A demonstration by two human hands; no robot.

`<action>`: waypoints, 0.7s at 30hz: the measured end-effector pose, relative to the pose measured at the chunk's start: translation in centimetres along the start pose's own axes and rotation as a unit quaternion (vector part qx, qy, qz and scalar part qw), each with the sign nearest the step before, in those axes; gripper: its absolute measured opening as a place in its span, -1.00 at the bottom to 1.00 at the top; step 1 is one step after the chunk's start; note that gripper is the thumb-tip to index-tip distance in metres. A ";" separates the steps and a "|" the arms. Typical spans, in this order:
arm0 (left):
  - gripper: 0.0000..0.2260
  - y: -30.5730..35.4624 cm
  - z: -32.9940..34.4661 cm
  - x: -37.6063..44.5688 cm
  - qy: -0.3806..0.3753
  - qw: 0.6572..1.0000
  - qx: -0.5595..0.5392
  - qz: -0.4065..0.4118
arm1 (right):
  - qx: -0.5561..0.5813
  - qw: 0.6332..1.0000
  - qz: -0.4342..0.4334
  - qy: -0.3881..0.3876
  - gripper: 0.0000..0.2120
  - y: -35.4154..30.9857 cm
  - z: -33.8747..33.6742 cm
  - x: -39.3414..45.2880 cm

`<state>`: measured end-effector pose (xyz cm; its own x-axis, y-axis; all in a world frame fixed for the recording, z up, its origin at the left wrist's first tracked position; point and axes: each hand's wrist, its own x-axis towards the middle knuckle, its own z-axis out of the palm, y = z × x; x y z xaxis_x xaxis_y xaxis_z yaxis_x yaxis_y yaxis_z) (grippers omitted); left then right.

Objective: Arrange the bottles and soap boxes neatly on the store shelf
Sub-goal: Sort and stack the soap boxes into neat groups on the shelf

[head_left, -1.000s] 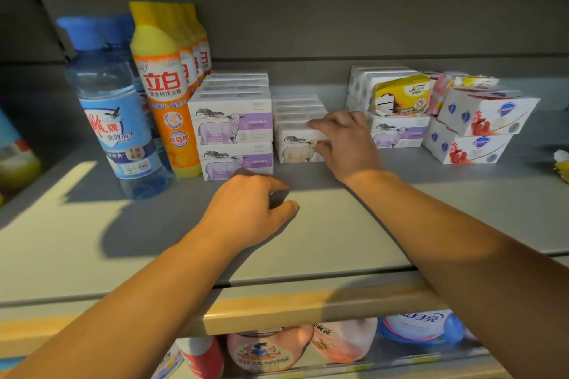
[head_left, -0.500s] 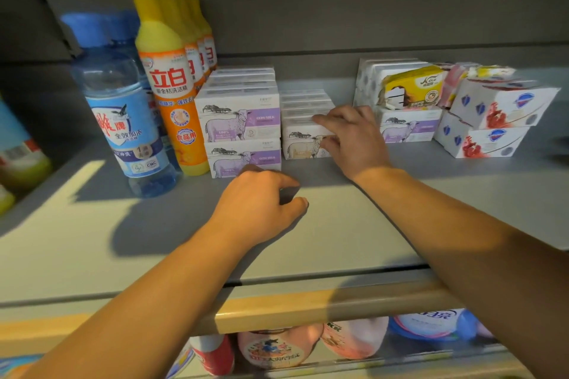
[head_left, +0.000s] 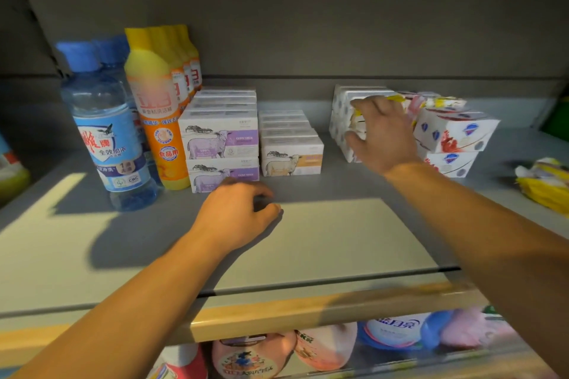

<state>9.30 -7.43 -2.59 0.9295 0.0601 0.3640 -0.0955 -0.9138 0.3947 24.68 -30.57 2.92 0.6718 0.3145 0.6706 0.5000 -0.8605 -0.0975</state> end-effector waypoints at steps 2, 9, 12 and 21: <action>-0.78 0.1 0.0 0.0 -0.001 1.000 0.001 0.002 | -0.044 0.999 0.015 -0.015 -0.45 1.6 -0.6 1.1; -0.83 0.0 0.2 0.5 0.010 1.000 -0.019 0.006 | -0.159 0.980 0.034 -0.117 -0.35 4.6 0.1 3.7; -0.87 0.0 0.2 0.5 0.012 0.999 -0.028 0.012 | -0.179 0.981 0.026 -0.065 -0.42 4.6 0.3 3.8; -0.81 0.1 -0.1 0.4 0.014 0.999 -0.036 0.003 | 0.024 0.997 0.033 -0.060 -0.54 0.9 -3.6 1.1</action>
<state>9.61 -7.46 -2.37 0.9181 0.0664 0.3907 -0.1284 -0.8828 0.4518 23.92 -32.49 6.22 0.7631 0.3064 0.5690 0.4767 -0.8613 -0.1755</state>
